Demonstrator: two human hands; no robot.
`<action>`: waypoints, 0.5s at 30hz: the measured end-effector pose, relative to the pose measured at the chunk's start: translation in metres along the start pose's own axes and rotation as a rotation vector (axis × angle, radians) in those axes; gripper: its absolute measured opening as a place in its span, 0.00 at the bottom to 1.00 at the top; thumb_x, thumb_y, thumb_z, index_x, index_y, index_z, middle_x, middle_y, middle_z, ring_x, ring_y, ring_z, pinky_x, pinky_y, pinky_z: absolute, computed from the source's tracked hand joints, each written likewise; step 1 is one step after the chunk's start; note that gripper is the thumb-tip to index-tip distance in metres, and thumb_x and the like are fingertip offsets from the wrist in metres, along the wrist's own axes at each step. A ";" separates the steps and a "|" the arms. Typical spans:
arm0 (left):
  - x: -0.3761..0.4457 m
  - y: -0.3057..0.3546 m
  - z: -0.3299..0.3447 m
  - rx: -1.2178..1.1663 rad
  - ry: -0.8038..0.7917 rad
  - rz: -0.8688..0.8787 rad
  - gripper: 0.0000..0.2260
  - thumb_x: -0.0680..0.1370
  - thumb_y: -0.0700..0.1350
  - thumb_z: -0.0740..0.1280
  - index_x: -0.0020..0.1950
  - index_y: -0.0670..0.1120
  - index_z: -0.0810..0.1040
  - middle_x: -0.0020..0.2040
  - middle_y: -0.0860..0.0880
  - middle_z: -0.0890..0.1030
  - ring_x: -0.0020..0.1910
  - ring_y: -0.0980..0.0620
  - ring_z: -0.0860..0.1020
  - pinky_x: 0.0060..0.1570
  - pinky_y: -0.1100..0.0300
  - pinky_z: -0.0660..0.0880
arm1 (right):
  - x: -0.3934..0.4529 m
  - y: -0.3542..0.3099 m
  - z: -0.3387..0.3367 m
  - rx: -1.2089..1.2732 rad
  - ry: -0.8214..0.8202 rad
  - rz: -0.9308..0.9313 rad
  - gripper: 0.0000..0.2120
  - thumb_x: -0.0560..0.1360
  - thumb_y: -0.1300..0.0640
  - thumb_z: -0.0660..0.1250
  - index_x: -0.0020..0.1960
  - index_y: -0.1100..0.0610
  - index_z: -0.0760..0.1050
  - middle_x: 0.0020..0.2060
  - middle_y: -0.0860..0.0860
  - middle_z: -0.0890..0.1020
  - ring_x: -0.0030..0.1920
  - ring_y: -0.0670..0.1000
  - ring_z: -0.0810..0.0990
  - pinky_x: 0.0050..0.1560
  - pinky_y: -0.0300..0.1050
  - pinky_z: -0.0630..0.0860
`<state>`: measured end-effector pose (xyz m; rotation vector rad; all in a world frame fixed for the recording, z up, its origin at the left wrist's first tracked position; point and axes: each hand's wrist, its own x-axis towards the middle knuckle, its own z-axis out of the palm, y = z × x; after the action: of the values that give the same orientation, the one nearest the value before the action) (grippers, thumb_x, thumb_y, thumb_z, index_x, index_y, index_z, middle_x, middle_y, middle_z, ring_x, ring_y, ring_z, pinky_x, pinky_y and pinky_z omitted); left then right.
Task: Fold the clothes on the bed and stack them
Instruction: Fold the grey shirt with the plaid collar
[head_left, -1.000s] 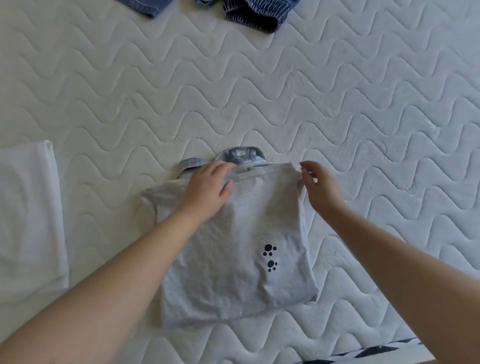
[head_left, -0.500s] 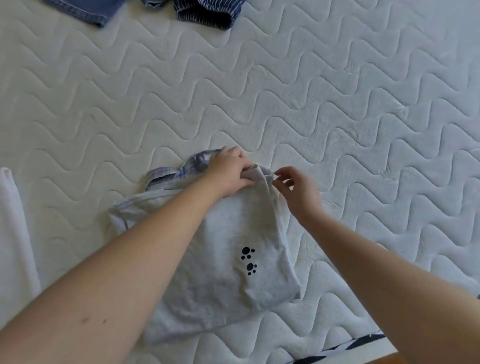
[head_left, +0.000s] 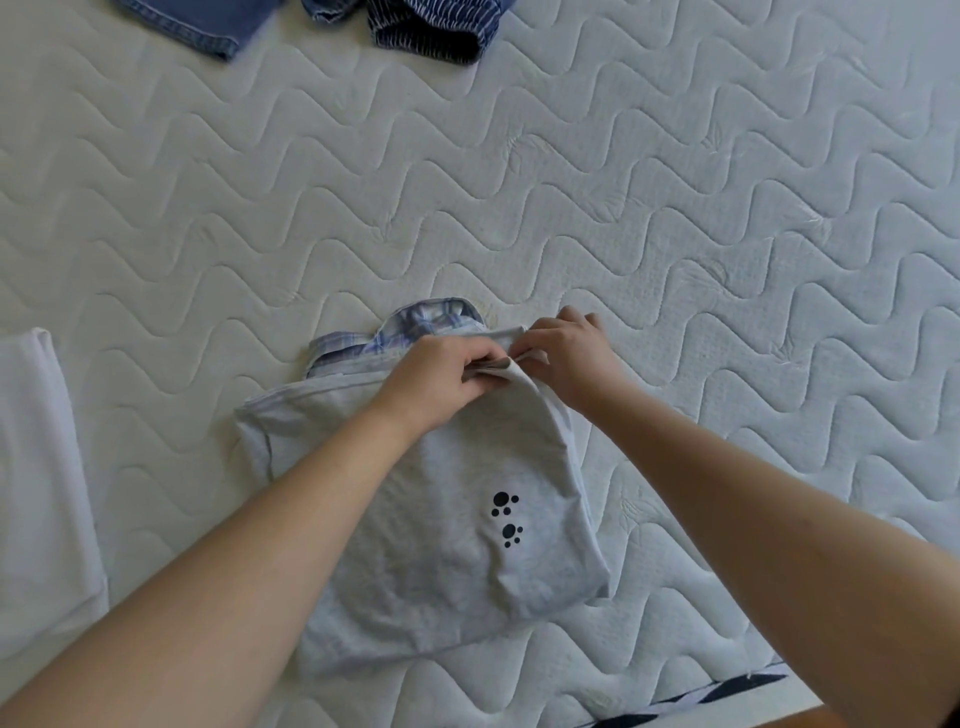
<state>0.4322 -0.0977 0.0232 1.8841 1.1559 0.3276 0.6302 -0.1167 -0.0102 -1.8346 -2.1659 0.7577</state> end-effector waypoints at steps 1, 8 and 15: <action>0.000 0.000 0.000 -0.004 0.002 0.005 0.06 0.72 0.41 0.75 0.47 0.51 0.83 0.39 0.59 0.81 0.42 0.61 0.78 0.42 0.73 0.70 | 0.004 -0.004 -0.001 0.071 -0.029 0.000 0.05 0.75 0.54 0.71 0.48 0.51 0.85 0.46 0.50 0.83 0.48 0.56 0.76 0.48 0.46 0.64; -0.004 -0.010 0.001 0.038 0.024 -0.003 0.07 0.72 0.43 0.75 0.49 0.49 0.83 0.41 0.57 0.81 0.42 0.60 0.78 0.45 0.67 0.71 | 0.029 -0.020 0.011 0.046 -0.244 -0.043 0.12 0.77 0.61 0.65 0.57 0.53 0.83 0.46 0.53 0.76 0.46 0.55 0.77 0.38 0.47 0.65; 0.002 -0.020 0.007 0.046 0.040 -0.005 0.08 0.72 0.47 0.75 0.49 0.51 0.82 0.39 0.57 0.81 0.40 0.60 0.77 0.41 0.71 0.68 | 0.025 -0.005 0.013 0.274 -0.160 0.012 0.11 0.79 0.62 0.64 0.58 0.56 0.81 0.50 0.52 0.85 0.51 0.51 0.82 0.50 0.41 0.74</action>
<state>0.4258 -0.0958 0.0030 1.9220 1.2038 0.3397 0.6146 -0.0963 -0.0225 -1.6997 -2.0209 1.1749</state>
